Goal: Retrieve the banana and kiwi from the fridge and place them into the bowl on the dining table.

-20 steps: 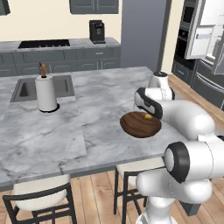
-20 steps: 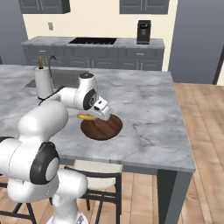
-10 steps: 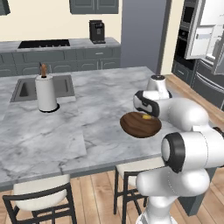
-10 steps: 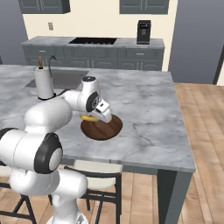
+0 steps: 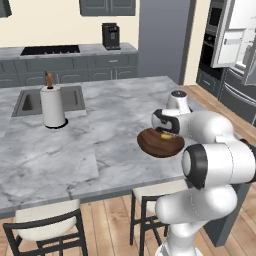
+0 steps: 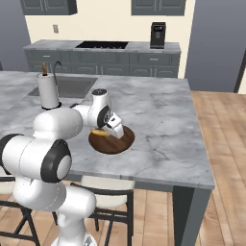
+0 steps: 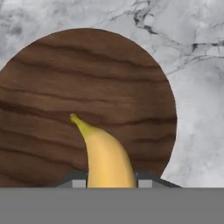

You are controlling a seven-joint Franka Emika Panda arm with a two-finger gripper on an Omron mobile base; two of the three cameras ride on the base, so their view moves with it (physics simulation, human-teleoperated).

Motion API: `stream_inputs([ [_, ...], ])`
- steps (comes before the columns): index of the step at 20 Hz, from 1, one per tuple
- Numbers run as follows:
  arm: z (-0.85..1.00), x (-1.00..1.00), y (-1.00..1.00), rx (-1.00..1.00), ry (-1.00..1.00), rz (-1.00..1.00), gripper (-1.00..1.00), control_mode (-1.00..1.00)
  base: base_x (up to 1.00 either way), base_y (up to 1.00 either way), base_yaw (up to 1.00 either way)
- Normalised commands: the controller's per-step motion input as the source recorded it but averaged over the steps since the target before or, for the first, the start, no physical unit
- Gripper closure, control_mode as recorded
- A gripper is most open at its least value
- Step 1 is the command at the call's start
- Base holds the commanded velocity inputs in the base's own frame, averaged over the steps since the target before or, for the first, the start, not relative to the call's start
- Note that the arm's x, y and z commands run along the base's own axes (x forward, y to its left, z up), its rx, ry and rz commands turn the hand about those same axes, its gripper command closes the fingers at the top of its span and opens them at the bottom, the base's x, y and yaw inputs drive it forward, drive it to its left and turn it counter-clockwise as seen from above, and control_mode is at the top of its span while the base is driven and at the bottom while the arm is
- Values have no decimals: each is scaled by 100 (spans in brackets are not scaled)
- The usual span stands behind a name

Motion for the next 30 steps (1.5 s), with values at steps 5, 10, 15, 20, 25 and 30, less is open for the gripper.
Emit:
stream_inputs([
  [5,-18,7,-3,0,-5,-5,100,-100,0,0,0],
  [10,-12,21,0,0,-5,-3,100,-100,0,0,0],
  [15,-17,38,0,0,-1,-3,100,-100,0,0,0],
  [20,-23,43,7,0,0,-3,100,-100,0,0,0],
  [25,-22,33,17,0,0,-4,-100,-100,0,0,0],
  [30,-16,14,4,0,0,-4,-100,-100,0,0,0],
])
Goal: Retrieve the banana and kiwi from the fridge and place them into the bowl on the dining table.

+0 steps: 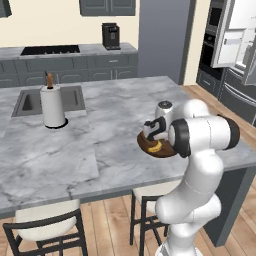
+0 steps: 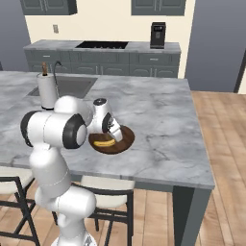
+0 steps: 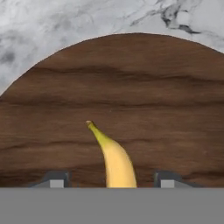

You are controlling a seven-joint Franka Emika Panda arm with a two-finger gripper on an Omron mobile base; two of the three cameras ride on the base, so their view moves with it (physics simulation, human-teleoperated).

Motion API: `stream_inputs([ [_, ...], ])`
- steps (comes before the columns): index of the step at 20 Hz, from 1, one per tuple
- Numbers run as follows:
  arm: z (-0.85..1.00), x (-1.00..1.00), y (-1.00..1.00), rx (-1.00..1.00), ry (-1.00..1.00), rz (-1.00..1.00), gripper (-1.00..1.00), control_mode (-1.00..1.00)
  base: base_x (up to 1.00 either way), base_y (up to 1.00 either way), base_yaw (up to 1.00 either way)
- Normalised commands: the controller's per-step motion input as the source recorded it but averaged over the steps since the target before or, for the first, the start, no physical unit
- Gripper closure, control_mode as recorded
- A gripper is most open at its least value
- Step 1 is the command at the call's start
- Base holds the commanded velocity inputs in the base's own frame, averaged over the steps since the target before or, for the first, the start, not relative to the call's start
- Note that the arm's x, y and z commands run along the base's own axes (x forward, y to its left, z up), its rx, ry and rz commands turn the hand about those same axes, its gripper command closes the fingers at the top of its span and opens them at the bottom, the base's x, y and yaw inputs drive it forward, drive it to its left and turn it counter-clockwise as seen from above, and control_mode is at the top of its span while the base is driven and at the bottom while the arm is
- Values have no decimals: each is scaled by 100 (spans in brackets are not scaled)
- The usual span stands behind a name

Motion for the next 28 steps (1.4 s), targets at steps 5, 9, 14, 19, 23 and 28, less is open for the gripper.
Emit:
stream_inputs([
  [5,13,-19,-14,2,0,-7,-100,-100,0,0,0],
  [9,69,-97,-51,10,-13,-5,-100,-100,0,0,0],
  [14,78,-99,-23,3,-26,0,-100,-100,0,0,0],
  [19,93,-98,-17,0,-34,5,-100,-100,0,0,0],
  [23,97,-86,-2,0,-28,14,-100,-100,0,0,0],
  [28,100,-47,2,-12,-8,19,-100,-100,0,0,0],
])
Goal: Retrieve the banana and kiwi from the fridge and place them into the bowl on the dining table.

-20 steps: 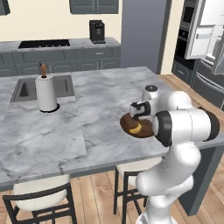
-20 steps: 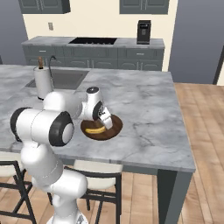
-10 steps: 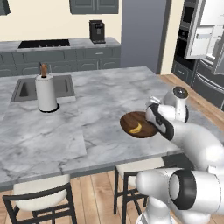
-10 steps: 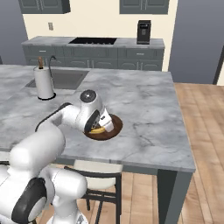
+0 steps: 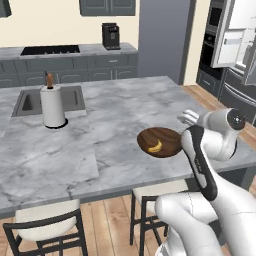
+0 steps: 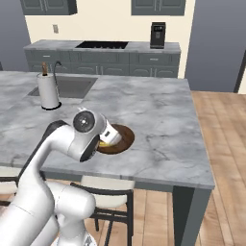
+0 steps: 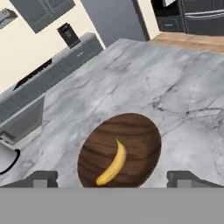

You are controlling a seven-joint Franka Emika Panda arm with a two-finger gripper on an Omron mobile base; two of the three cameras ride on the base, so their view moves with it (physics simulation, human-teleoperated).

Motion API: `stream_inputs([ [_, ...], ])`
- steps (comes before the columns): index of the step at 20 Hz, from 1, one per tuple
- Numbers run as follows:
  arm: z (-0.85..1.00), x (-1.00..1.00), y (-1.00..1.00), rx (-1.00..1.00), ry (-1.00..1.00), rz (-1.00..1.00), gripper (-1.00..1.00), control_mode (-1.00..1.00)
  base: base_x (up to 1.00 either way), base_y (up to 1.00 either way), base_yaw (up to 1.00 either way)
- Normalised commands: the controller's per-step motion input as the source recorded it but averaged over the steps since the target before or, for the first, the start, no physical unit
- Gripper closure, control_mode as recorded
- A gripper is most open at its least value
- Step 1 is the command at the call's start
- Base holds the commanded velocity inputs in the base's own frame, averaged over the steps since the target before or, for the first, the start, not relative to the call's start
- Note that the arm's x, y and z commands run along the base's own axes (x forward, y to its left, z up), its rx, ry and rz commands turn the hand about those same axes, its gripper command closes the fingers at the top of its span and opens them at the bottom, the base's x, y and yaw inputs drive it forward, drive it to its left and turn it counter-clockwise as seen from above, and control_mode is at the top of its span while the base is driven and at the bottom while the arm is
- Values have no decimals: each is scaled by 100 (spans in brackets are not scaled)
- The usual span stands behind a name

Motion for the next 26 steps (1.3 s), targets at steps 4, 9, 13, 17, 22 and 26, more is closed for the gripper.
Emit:
stream_inputs([
  [4,97,-64,5,-17,10,13,-100,-100,0,0,0],
  [9,46,-66,8,-18,20,8,-100,-100,0,0,0],
  [13,7,-63,0,-15,5,6,-100,-100,0,0,0],
  [17,0,-41,0,-9,1,8,-100,100,-16,0,3],
  [22,0,0,0,0,0,0,-100,100,-67,-34,-4],
  [26,0,0,0,0,0,0,-100,100,-19,-98,-29],
])
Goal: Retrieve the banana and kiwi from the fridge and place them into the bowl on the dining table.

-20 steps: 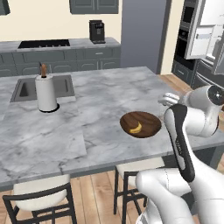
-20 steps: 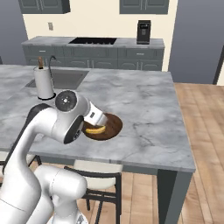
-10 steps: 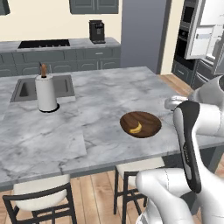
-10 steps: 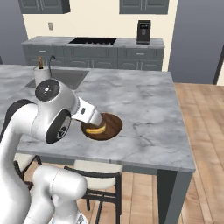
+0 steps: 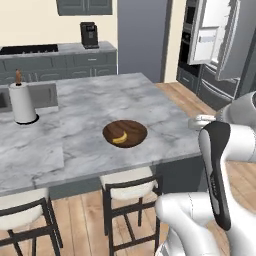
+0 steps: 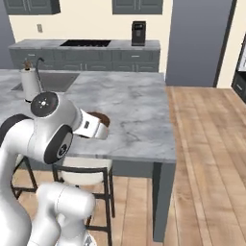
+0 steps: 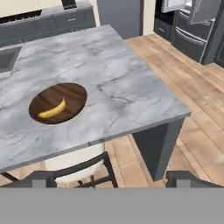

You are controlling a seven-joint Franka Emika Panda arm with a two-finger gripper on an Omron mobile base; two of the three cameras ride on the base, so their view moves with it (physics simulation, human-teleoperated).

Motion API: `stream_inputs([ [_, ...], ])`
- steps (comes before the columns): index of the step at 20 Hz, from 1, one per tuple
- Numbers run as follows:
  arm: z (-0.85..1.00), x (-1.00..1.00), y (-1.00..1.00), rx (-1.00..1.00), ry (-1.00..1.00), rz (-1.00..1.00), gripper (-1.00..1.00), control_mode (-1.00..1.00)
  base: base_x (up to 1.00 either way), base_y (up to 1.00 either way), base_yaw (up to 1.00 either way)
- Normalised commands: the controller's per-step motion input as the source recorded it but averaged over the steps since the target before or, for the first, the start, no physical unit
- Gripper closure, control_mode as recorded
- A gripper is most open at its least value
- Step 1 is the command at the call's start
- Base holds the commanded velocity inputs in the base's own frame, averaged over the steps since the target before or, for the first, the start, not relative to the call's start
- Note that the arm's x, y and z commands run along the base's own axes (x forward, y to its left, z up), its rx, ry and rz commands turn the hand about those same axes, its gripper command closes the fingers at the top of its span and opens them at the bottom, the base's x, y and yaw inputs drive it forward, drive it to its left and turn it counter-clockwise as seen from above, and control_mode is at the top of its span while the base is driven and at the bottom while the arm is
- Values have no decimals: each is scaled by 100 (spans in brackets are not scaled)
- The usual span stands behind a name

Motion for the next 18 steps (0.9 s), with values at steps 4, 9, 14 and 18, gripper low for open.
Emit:
stream_inputs([
  [4,0,0,0,0,0,0,-100,100,13,-100,-16],
  [9,0,0,0,0,0,0,-100,100,53,-100,-2],
  [14,0,0,0,0,0,0,-100,100,90,-100,5],
  [18,0,0,0,0,0,0,-100,100,100,-100,16],
])
